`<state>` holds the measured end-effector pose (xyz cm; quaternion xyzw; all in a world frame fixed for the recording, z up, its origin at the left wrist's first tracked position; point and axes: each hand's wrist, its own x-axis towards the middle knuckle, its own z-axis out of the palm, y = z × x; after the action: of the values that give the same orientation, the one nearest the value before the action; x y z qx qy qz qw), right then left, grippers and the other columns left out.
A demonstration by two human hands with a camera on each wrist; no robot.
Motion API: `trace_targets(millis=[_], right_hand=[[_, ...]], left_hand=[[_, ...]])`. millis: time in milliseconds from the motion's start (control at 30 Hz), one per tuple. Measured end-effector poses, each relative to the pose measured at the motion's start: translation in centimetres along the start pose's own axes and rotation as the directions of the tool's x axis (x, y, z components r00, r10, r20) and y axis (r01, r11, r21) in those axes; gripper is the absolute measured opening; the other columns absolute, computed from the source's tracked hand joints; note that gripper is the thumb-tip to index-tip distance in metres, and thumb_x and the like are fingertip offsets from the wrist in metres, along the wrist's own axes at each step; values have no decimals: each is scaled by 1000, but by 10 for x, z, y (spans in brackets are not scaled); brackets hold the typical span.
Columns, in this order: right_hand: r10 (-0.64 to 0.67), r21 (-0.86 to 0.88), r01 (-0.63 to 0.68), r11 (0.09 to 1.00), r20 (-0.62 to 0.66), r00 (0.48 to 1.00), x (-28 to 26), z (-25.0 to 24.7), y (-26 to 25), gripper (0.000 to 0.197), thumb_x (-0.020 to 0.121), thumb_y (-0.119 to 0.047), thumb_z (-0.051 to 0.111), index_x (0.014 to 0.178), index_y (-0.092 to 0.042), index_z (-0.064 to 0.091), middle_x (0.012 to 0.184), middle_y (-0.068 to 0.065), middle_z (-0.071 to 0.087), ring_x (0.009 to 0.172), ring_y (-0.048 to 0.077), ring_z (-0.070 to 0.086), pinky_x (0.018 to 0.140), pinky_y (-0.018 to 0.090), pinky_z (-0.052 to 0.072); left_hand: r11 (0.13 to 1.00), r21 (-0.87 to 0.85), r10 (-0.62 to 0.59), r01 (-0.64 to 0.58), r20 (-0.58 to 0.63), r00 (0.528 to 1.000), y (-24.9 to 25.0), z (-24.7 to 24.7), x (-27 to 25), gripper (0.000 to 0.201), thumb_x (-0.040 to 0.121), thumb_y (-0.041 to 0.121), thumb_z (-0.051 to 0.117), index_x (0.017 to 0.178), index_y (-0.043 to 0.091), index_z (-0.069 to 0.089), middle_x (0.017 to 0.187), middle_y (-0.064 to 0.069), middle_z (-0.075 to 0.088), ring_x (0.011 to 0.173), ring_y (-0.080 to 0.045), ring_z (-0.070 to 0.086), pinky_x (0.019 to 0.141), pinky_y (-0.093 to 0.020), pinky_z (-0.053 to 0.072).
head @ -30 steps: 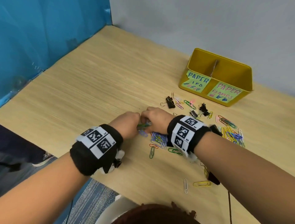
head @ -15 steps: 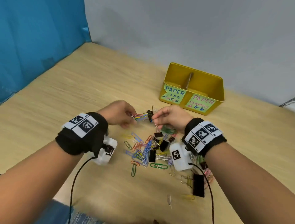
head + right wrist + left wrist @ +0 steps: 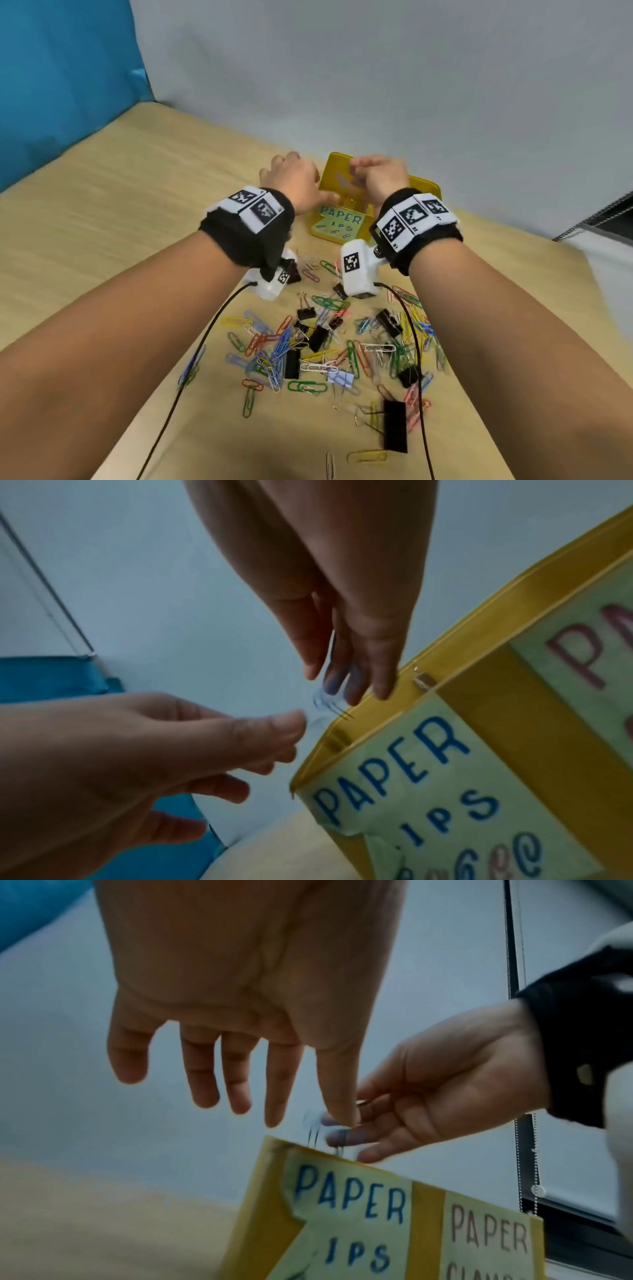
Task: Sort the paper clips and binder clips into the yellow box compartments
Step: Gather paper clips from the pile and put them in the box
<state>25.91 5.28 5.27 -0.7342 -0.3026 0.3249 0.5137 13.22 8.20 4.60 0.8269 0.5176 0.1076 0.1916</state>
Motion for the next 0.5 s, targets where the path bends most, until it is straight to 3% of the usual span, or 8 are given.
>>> trace_targets(millis=[67, 100, 167, 200, 267, 333, 433, 500], right_hand=[[-126, -210, 113, 971, -49, 991, -9, -1, 4, 24, 84, 1, 54, 80, -17, 70, 90, 2, 66, 86, 15, 59, 87, 29, 54], [-192, -269, 178, 946, -24, 981, -21, 0, 6, 23, 84, -3, 55, 86, -20, 70, 93, 0, 67, 89, 14, 60, 91, 31, 52], [-263, -329, 303, 895, 161, 951, -50, 4, 11, 20, 85, -6, 56, 87, -23, 67, 84, -4, 66, 82, 13, 63, 80, 30, 53], [-240, -365, 346, 864, 306, 921, -66, 6, 13, 16, 86, -7, 57, 90, -19, 67, 77, -6, 63, 73, 10, 62, 72, 25, 52], [-69, -523, 439, 730, 583, 809, -93, 14, 23, 17, 86, -10, 60, 100, -13, 69, 72, -11, 59, 61, -2, 56, 58, 12, 44], [69, -626, 559, 544, 697, 714, -109, 25, 35, 23, 86, -14, 60, 107, -13, 68, 89, -3, 68, 71, 0, 55, 62, 13, 38], [169, -660, 596, 456, 722, 671, -128, 41, 46, 32, 84, -13, 60, 115, -13, 64, 114, 8, 66, 98, 18, 59, 76, 19, 41], [214, -644, 638, 423, 755, 620, -142, 52, 55, 43, 80, -18, 66, 122, -14, 58, 121, 8, 61, 110, 22, 57, 83, 23, 42]], left_hand=[[996, -90, 20, -21, -19, 1000, -20, -3, -16, 54, 76, 52, 64, 117, 18, 60, 123, -11, 51, 119, -29, 46, 100, -43, 40], [988, -150, 30, -30, -8, 1000, -33, -5, -29, 46, 77, 47, 65, 112, 17, 61, 114, -9, 53, 110, -26, 51, 94, -37, 43], [987, -155, 65, -43, 135, 989, -60, -6, -57, 31, 78, 35, 68, 103, 17, 63, 101, -5, 56, 92, -20, 54, 77, -27, 39], [994, -96, 75, -51, 266, 961, -72, -5, -72, 30, 77, 30, 69, 104, 18, 62, 101, -5, 58, 88, -19, 53, 74, -25, 37], [999, 27, 22, -43, 522, 853, -92, -2, -107, 46, 72, 24, 73, 116, 22, 58, 107, -2, 53, 90, -17, 51, 78, -25, 41], [991, 133, -80, -6, 635, 768, -103, 1, -138, 68, 66, 22, 75, 127, 27, 46, 112, 2, 43, 97, -19, 55, 84, -32, 49], [974, 225, -154, 5, 649, 745, -106, 10, -173, 79, 64, 15, 75, 130, 23, 34, 125, -3, 36, 102, -26, 57, 81, -34, 49], [982, 191, -123, 5, 611, 782, -103, 17, -184, 64, 73, 2, 61, 128, 18, 33, 124, -8, 36, 90, -26, 56, 73, -28, 42]])
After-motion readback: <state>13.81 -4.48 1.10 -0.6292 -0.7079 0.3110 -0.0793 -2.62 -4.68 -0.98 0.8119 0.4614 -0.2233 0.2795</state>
